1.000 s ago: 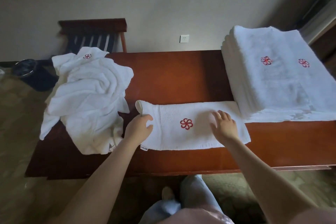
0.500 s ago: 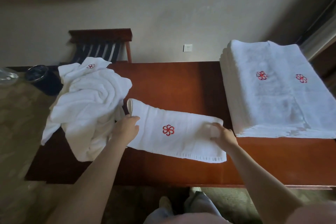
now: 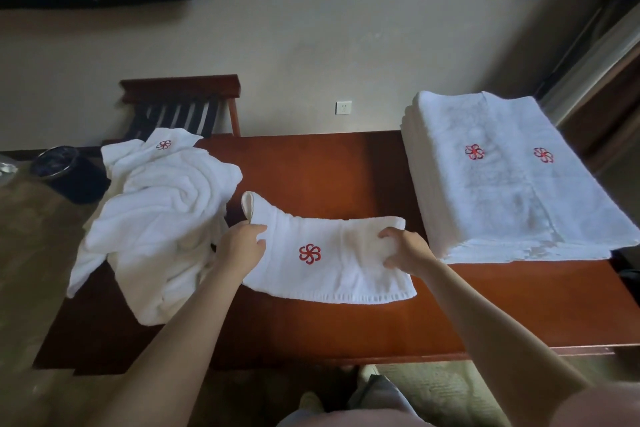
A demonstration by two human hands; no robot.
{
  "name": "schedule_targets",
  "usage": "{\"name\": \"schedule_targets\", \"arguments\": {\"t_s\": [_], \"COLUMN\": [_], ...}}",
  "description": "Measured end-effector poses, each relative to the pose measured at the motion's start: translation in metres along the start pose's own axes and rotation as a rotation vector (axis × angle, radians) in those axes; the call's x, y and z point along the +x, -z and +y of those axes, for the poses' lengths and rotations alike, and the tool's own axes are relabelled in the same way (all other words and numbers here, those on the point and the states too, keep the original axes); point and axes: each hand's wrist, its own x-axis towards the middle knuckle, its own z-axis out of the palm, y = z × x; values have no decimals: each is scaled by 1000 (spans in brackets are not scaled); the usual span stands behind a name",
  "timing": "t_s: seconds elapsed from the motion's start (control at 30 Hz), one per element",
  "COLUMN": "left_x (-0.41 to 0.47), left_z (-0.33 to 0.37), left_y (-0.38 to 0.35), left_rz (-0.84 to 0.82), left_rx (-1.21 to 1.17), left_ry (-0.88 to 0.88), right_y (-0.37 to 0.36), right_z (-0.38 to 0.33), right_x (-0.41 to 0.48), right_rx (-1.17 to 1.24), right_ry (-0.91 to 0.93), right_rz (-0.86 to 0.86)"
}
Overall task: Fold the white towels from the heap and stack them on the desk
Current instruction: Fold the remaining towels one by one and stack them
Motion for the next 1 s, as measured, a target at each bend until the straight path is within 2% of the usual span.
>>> {"name": "schedule_targets", "arguments": {"t_s": [0.23,0.5,0.7,0.87,1.0], "left_x": [13,38,63,87,110], "left_z": [57,179,290,386,458], "left_y": [26,70,89,74,56], "left_rz": [136,297,375,411,373], "left_rx": [-121,-207,-217,-178,16], "left_ry": [-112,-297,-429,-502,-493], "right_y": [50,154,221,265,294], "right_z": [-31,-20,39,109,164], "right_x": [-31,-67,-70,-56,-41], "right_rx": [-74,-34,27,0,40], "right_ry": [136,172,95,58,7], "right_rz": [244,561,756,818,821]}}
